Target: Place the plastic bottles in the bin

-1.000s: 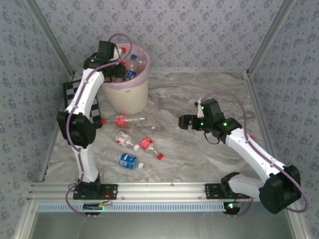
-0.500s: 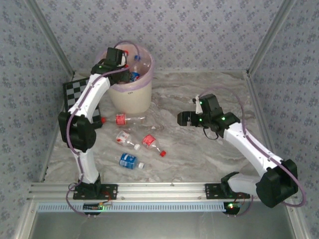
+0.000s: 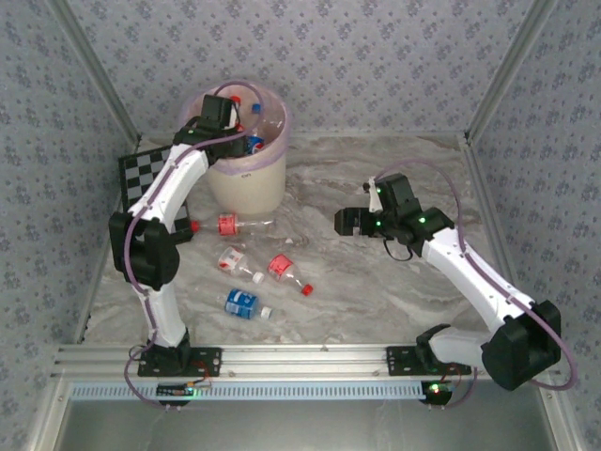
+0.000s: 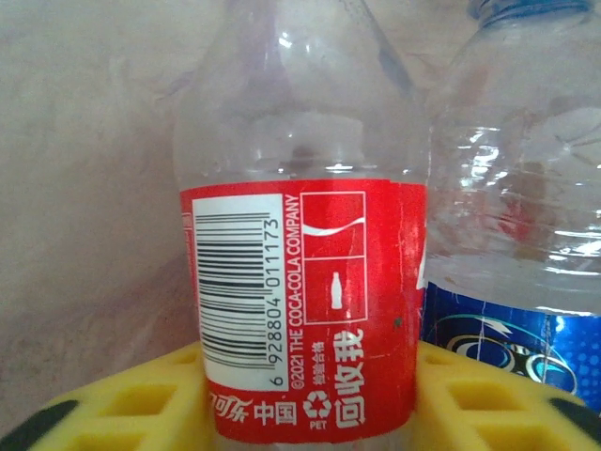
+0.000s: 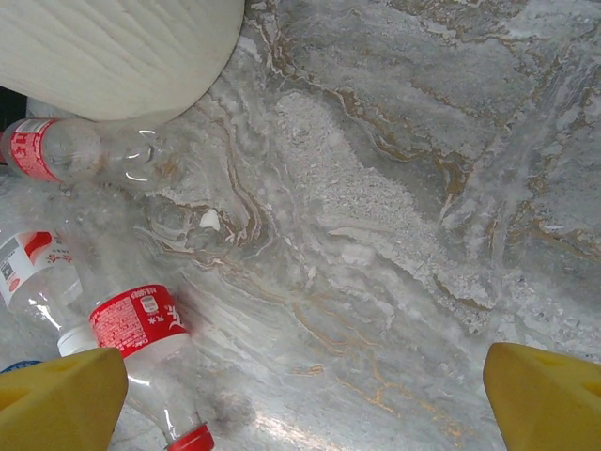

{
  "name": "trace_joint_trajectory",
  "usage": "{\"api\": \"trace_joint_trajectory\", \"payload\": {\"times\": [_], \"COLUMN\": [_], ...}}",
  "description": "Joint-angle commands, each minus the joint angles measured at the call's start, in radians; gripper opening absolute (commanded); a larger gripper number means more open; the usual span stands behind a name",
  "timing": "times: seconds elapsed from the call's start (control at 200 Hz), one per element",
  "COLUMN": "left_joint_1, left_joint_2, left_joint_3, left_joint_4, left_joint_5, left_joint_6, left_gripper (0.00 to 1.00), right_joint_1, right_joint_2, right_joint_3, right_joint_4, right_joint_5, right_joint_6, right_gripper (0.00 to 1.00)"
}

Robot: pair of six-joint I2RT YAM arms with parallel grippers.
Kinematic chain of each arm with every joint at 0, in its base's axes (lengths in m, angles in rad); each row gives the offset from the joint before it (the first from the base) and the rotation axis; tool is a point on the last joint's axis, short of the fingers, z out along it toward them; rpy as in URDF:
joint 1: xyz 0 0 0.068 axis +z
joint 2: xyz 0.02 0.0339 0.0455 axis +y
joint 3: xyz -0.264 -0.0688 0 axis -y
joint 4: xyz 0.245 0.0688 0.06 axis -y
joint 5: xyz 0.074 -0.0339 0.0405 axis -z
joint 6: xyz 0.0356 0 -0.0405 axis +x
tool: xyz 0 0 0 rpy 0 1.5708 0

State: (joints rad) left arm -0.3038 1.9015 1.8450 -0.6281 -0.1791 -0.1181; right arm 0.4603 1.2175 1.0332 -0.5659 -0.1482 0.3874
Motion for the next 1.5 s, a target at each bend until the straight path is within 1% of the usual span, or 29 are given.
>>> {"api": "trace_joint_trajectory", "payload": {"times": [0.0,0.12,0.24,0.285,0.375,0.545,0.665,0.715,0.795,0.87,0.935,0.99,1.144,1.239,1.329,1.359,1.494], "left_joint_1": [-0.010,-0.016,-0.020,-0.020,-0.020,-0.020,-0.020,-0.017,-0.014,-0.014,-0.014,-0.015,-0.017,-0.017,-0.017,-0.017,-0.017], "left_joint_2": [0.078,0.068,0.033,0.025,0.011,-0.010,-0.023,-0.027,-0.048,-0.091,-0.140,-0.194,-0.408,-0.525,-0.596,-0.614,-0.685], "left_joint_3": [-0.017,0.054,0.100,0.156,0.236,0.375,0.451,0.484,0.523,0.518,0.486,0.423,0.128,-0.055,-0.180,-0.213,-0.338], "left_joint_4": [-0.151,-0.213,-0.240,-0.259,-0.302,-0.372,-0.410,-0.427,-0.448,-0.455,-0.463,-0.454,-0.342,-0.272,-0.235,-0.223,-0.145], "left_joint_5": [0.074,0.084,0.091,0.089,0.089,0.079,0.079,0.082,0.104,0.141,0.185,0.218,0.288,0.320,0.330,0.331,0.360], "left_joint_6": [-0.003,0.011,0.025,0.030,0.045,0.073,0.087,0.090,0.080,0.062,0.041,0.019,-0.066,-0.132,-0.181,-0.195,-0.261], "left_gripper": [0.55,0.74,0.84,0.89,0.95,0.98,0.99,0.99,1.00,1.00,1.00,1.00,1.00,1.00,1.00,1.00,1.00], "right_joint_1": [-0.002,-0.004,-0.003,0.001,0.031,0.124,0.240,0.295,0.375,0.429,0.461,0.471,0.471,0.476,0.482,0.484,0.486], "right_joint_2": [-0.035,-0.047,-0.044,-0.036,-0.013,0.030,0.076,0.104,0.163,0.230,0.285,0.324,0.401,0.453,0.508,0.523,0.594], "right_joint_3": [0.039,0.045,0.052,0.054,0.057,0.069,0.079,0.075,0.068,0.071,0.084,0.094,0.122,0.141,0.151,0.183,0.214], "right_joint_4": [-0.030,-0.031,-0.030,-0.031,-0.060,-0.108,-0.159,-0.157,-0.141,-0.104,-0.071,-0.040,0.039,0.068,0.079,0.083,0.083], "right_joint_5": [0.024,0.032,0.034,0.037,0.048,0.041,0.030,0.015,0.034,0.042,0.059,0.077,0.095,0.066,0.033,0.028,0.010], "right_joint_6": [0.010,0.014,0.021,0.025,0.009,-0.105,-0.167,-0.179,-0.186,-0.188,-0.197,-0.197,-0.211,-0.219,-0.224,-0.223,-0.215], "right_gripper": [0.99,0.99,0.99,1.00,1.00,1.00,1.00,0.99,0.97,0.96,0.96,0.95,0.97,0.98,0.98,0.98,0.96]}}
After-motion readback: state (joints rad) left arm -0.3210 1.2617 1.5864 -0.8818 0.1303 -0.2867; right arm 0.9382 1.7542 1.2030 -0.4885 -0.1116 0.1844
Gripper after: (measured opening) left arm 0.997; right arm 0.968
